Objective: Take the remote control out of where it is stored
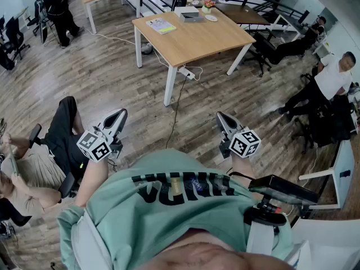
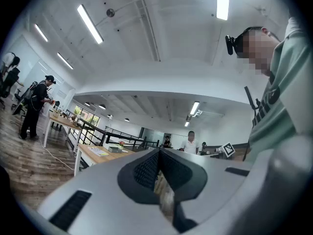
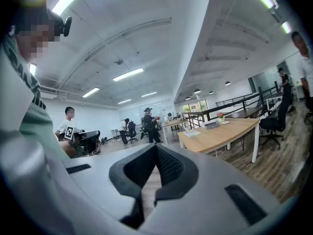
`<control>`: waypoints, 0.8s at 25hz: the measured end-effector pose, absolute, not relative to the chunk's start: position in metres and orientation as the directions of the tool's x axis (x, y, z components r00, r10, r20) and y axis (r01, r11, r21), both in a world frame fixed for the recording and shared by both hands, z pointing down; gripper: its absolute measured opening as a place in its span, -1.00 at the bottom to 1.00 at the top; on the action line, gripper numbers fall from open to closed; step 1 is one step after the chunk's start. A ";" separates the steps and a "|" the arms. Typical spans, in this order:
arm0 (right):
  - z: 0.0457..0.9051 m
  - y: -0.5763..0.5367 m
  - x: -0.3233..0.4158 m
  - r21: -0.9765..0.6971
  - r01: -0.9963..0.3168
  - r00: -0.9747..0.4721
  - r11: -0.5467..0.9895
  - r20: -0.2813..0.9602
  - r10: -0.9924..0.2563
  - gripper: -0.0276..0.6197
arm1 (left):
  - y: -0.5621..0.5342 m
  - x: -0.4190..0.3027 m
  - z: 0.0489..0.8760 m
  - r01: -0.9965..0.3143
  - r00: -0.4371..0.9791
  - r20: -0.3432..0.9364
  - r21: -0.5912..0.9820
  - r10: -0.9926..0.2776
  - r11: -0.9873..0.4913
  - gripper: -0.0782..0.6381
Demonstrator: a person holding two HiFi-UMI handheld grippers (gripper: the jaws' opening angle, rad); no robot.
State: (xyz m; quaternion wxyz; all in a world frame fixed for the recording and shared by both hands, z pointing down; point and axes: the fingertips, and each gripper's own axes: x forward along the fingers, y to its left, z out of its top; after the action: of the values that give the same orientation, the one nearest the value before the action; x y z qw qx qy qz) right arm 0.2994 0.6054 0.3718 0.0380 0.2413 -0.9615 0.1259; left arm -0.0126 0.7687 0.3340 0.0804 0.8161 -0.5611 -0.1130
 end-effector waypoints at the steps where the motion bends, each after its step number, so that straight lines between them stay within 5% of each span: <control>1: 0.372 0.606 0.299 -0.223 -0.474 -0.880 0.852 0.133 -0.455 -0.90 | 0.770 -0.014 0.334 -0.896 0.345 -0.096 0.262 -0.934 -0.358 -0.77; 20: 0.369 0.587 0.304 -0.276 -0.494 -0.868 0.825 0.098 -0.487 -0.90 | 0.757 -0.012 0.334 -0.895 0.353 -0.084 0.259 -0.932 -0.363 -0.77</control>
State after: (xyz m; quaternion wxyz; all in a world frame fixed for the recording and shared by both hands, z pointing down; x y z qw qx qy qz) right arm 0.3039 0.5873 0.3694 0.0118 0.2566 -0.9551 0.1475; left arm -0.0124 0.7575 0.3337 0.0841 0.8182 -0.5583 -0.1090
